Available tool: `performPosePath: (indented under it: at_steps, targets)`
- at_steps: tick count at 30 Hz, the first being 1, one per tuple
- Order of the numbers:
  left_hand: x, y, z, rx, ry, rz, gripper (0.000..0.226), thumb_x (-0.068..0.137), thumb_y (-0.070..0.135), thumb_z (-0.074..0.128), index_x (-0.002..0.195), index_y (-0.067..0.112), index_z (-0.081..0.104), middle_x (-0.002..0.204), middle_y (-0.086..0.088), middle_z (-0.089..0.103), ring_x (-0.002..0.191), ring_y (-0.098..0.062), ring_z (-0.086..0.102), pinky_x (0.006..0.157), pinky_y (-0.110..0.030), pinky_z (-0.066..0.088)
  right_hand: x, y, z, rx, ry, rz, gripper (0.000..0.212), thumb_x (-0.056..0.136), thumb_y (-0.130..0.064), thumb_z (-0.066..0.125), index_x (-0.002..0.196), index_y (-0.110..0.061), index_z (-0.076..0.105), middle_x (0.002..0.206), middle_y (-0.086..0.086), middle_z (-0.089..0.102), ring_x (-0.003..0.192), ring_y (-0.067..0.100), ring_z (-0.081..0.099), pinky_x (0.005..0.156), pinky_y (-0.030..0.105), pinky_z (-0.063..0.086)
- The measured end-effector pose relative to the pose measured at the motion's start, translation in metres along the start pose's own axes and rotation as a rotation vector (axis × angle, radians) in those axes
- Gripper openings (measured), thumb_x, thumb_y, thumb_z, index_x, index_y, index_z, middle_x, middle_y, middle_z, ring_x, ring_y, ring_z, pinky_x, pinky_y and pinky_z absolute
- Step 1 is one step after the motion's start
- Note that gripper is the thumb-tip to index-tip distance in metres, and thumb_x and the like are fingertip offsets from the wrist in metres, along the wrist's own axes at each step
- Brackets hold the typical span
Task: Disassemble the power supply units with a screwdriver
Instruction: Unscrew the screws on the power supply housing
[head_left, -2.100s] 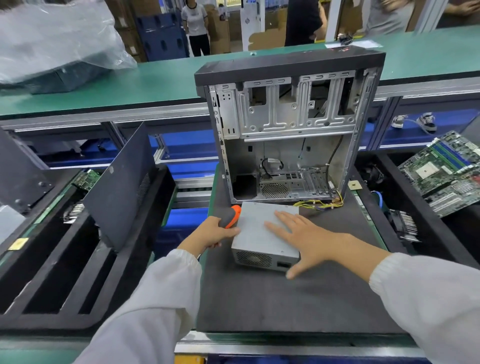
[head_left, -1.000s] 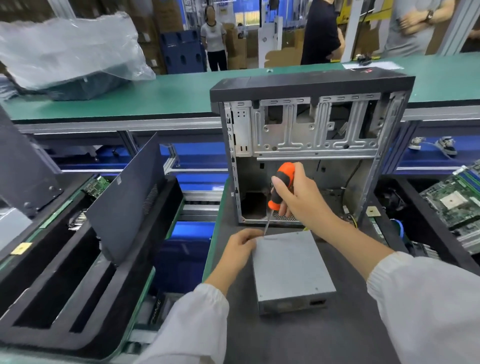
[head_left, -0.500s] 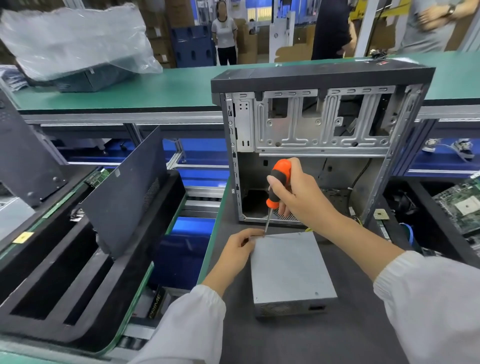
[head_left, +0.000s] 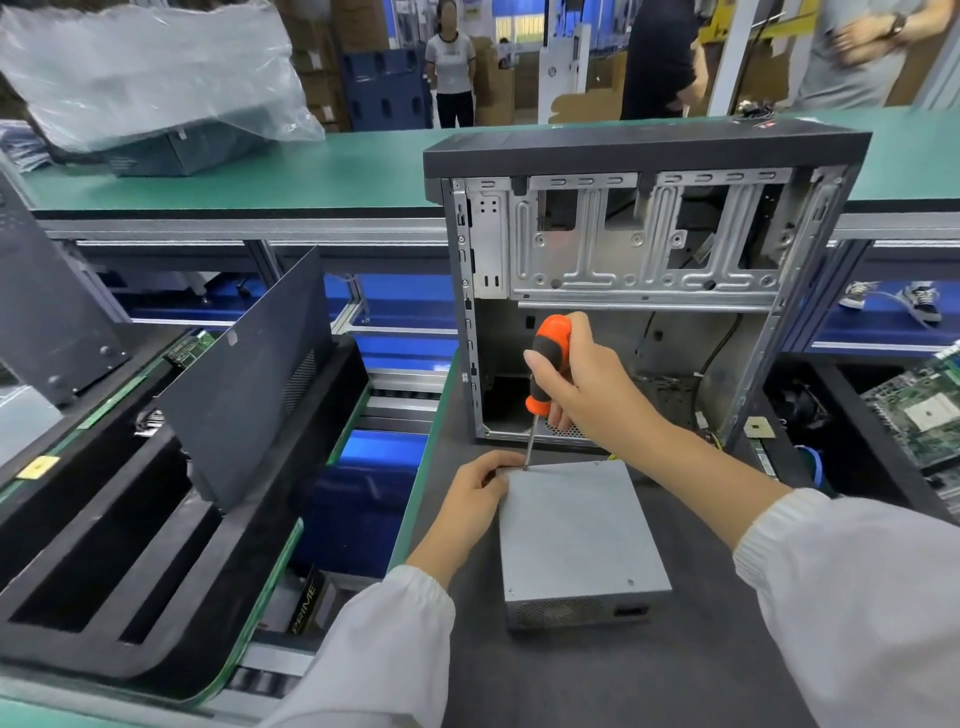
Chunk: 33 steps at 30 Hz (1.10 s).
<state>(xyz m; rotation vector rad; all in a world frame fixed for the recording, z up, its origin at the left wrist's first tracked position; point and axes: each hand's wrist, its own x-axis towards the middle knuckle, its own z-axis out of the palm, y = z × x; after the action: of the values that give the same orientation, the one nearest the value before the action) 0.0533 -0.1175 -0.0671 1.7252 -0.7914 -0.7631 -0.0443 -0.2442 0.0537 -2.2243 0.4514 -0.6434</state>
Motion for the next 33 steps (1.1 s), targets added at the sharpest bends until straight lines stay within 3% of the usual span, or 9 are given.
performPosePath:
  at_steps: [6, 10, 12, 15, 18, 23, 26, 29, 33]
  targets:
    - [0.001, 0.009, -0.005, -0.053, -0.043, 0.122, 0.03, 0.096, 0.001, 0.051, 0.116, 0.017, 0.066, 0.113, 0.002, 0.068, 0.109, -0.012, 0.061, 0.093, -0.018, 0.047, 0.02, -0.018, -0.012, -0.073, -0.145, 0.013, 0.028, 0.092, -0.033, 0.06, 0.103, -0.015, 0.041, 0.063, 0.002, 0.066, 0.043, 0.011, 0.064, 0.045, 0.025, 0.054]
    - [0.011, 0.026, -0.005, -0.084, -0.008, 0.215, 0.021, 0.097, 0.009, 0.055, 0.111, 0.015, 0.07, 0.099, 0.004, 0.074, 0.097, -0.01, 0.069, 0.086, -0.023, 0.055, 0.04, -0.036, -0.027, -0.224, -0.241, 0.062, 0.023, 0.085, -0.031, 0.069, 0.09, -0.017, 0.051, 0.067, 0.001, 0.065, 0.045, 0.012, 0.065, 0.042, 0.022, 0.052]
    - [0.015, 0.029, -0.005, -0.055, 0.026, 0.239, 0.024, 0.097, 0.004, 0.053, 0.099, 0.019, 0.071, 0.089, 0.006, 0.074, 0.088, -0.009, 0.071, 0.081, -0.023, 0.056, 0.049, -0.046, -0.036, -0.435, -0.291, 0.069, 0.032, 0.082, -0.045, 0.069, 0.081, -0.019, 0.052, 0.067, 0.002, 0.065, 0.044, 0.013, 0.065, 0.042, 0.023, 0.051]
    - [0.016, 0.027, -0.004, 0.026, 0.053, 0.295, 0.034, 0.096, 0.001, 0.053, 0.087, 0.029, 0.07, 0.082, 0.011, 0.072, 0.085, -0.009, 0.071, 0.083, -0.022, 0.056, 0.057, -0.06, -0.039, -0.792, -0.303, 0.044, 0.063, 0.079, -0.077, 0.046, 0.066, -0.015, 0.049, 0.044, -0.002, 0.058, 0.041, 0.014, 0.06, 0.047, 0.024, 0.044]
    - [0.017, 0.022, -0.002, 0.045, 0.081, 0.296, 0.029, 0.096, 0.002, 0.054, 0.091, 0.025, 0.069, 0.084, 0.01, 0.072, 0.084, -0.009, 0.071, 0.086, -0.026, 0.056, 0.058, -0.062, -0.028, -0.975, -0.187, -0.008, 0.073, 0.081, -0.082, 0.025, 0.059, -0.015, 0.044, 0.057, 0.0, 0.049, 0.052, 0.015, 0.046, 0.055, 0.029, 0.034]
    - [0.019, 0.022, -0.001, 0.07, 0.063, 0.3, 0.03, 0.096, 0.003, 0.054, 0.09, 0.028, 0.069, 0.084, 0.01, 0.071, 0.085, -0.013, 0.071, 0.08, -0.025, 0.057, 0.058, -0.062, -0.027, -1.035, -0.119, 0.027, 0.07, 0.085, -0.077, 0.026, 0.062, -0.013, 0.04, 0.063, 0.002, 0.043, 0.054, 0.017, 0.04, 0.05, 0.028, 0.026]
    - [0.018, 0.022, 0.0, 0.06, 0.064, 0.305, 0.024, 0.096, 0.002, 0.054, 0.093, 0.02, 0.069, 0.083, 0.007, 0.071, 0.082, -0.01, 0.071, 0.078, -0.021, 0.056, 0.061, -0.061, -0.03, -0.995, -0.244, 0.055, 0.058, 0.092, -0.065, 0.037, 0.064, -0.014, 0.036, 0.066, 0.002, 0.041, 0.055, 0.017, 0.04, 0.058, 0.032, 0.033]
    - [0.015, 0.023, -0.001, -0.026, 0.037, 0.264, 0.021, 0.098, 0.003, 0.052, 0.096, 0.015, 0.069, 0.085, 0.0, 0.073, 0.083, -0.01, 0.071, 0.077, -0.018, 0.054, 0.061, -0.061, -0.035, -0.88, -0.413, 0.039, 0.054, 0.095, -0.057, 0.04, 0.067, -0.011, 0.044, 0.061, 0.003, 0.044, 0.052, 0.017, 0.042, 0.05, 0.029, 0.031]
    - [0.012, 0.025, 0.006, -0.105, -0.015, 0.25, 0.023, 0.102, 0.008, 0.046, 0.111, 0.01, 0.068, 0.095, -0.007, 0.074, 0.091, -0.008, 0.07, 0.08, -0.014, 0.05, 0.067, -0.067, -0.044, -0.825, -0.587, 0.075, 0.047, 0.097, -0.05, 0.042, 0.094, -0.007, 0.059, 0.059, 0.001, 0.059, 0.057, 0.017, 0.053, 0.051, 0.027, 0.035]
